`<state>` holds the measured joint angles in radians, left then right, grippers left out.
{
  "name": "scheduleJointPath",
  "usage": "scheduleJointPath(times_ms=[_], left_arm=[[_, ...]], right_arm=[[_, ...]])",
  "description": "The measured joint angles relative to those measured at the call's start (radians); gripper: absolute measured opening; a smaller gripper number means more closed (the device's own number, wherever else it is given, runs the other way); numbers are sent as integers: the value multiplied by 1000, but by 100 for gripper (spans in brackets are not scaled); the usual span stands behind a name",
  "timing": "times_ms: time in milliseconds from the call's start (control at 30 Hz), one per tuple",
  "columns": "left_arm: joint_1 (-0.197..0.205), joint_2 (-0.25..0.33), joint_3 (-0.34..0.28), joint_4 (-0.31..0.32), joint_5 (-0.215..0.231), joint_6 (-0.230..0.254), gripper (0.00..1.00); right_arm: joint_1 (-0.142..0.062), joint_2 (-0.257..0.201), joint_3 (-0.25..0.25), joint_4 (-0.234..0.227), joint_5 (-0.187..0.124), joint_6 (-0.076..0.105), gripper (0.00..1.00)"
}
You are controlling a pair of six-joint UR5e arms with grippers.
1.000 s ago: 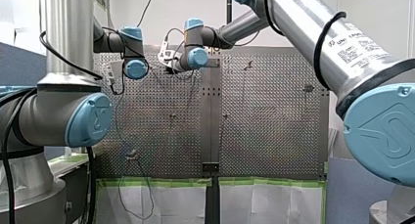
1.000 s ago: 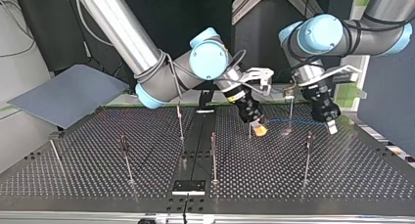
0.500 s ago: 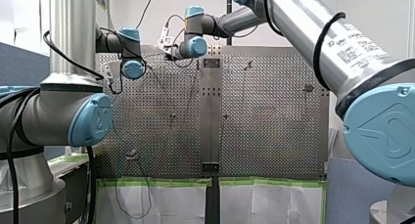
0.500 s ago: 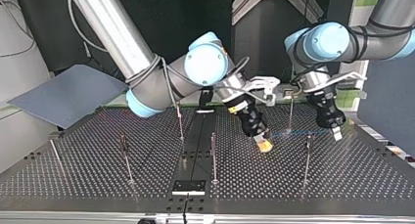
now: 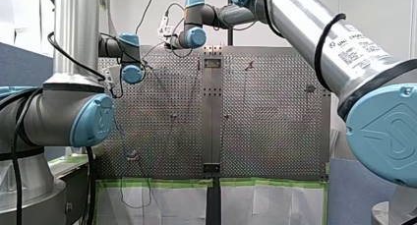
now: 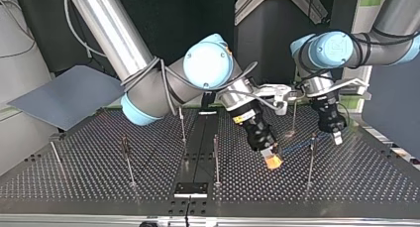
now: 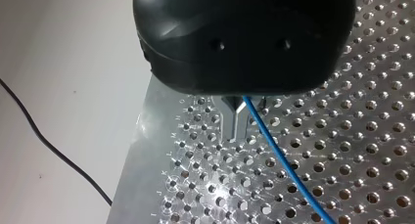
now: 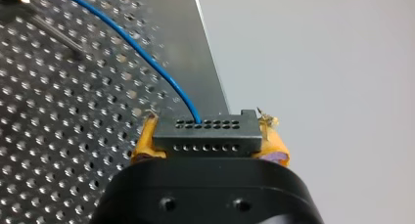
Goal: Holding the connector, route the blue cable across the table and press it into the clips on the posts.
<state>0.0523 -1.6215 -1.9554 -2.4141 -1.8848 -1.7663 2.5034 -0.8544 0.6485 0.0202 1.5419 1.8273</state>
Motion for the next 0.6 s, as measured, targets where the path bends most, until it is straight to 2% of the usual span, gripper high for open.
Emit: scheduleJointPath(times_ms=[233,433,600], left_arm=[[9,0,0,13,21,-4,0],[17,0,0,17,27,-8,0],[23,0,0,16,34,-13,0]], right_arm=[[2,13,52,-5,22,-28,0],[2,18,99,-7,14,-36,0],[-2,19,108,-6,10,-37,0]])
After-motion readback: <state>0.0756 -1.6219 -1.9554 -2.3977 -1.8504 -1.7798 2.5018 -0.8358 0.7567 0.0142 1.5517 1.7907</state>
